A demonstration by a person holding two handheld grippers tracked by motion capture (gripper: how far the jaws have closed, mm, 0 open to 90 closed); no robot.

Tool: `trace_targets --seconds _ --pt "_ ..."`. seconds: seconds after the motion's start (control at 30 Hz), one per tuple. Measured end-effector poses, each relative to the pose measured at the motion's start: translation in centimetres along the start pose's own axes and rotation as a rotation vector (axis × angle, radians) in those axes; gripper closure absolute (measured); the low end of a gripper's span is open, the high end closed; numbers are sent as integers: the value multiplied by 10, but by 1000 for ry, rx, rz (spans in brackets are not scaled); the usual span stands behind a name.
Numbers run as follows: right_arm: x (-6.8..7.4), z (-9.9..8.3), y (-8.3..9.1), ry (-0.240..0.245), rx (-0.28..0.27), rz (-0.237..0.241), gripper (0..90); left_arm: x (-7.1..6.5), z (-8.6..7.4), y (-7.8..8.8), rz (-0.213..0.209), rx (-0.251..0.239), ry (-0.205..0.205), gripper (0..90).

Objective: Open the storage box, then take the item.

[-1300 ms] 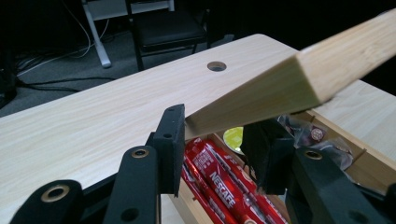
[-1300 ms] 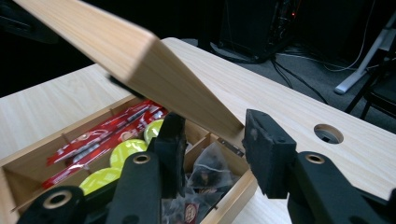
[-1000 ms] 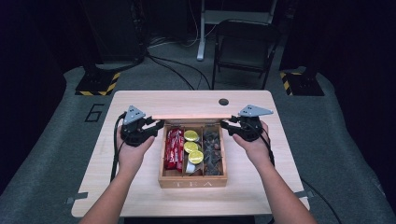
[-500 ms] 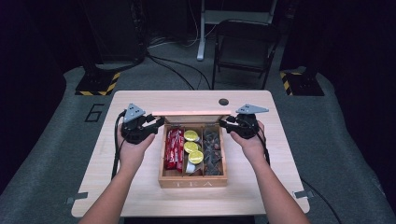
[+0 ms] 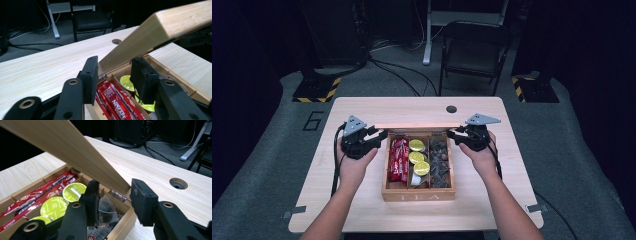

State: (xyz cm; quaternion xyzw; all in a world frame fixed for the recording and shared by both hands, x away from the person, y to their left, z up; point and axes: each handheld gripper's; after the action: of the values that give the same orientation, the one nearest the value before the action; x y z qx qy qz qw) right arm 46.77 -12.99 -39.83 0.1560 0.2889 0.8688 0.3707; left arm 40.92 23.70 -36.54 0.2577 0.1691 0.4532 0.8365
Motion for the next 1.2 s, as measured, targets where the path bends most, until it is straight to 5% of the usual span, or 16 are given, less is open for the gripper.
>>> trace_targets --seconds 0.23,0.63,1.2 --pt "1 0 0 -3 2 -5 592 2 -10 1 -3 11 30 538" --pt "1 -1 0 -5 -3 0 591 -7 -53 -20 -16 51 107 527" --pt "-1 -1 0 -16 -12 9 589 -19 -68 -40 -55 118 95 509"
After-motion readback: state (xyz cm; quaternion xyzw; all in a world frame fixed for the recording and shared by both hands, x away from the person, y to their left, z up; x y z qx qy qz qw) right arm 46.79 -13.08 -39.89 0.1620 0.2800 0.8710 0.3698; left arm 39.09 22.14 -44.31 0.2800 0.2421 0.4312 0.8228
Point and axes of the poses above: each handheld gripper's, and its own axes: y roughly backward along the jaws, z roughly out of its top, x roughly to its left, and after that the axes turned 13 degrees about x, right-handed
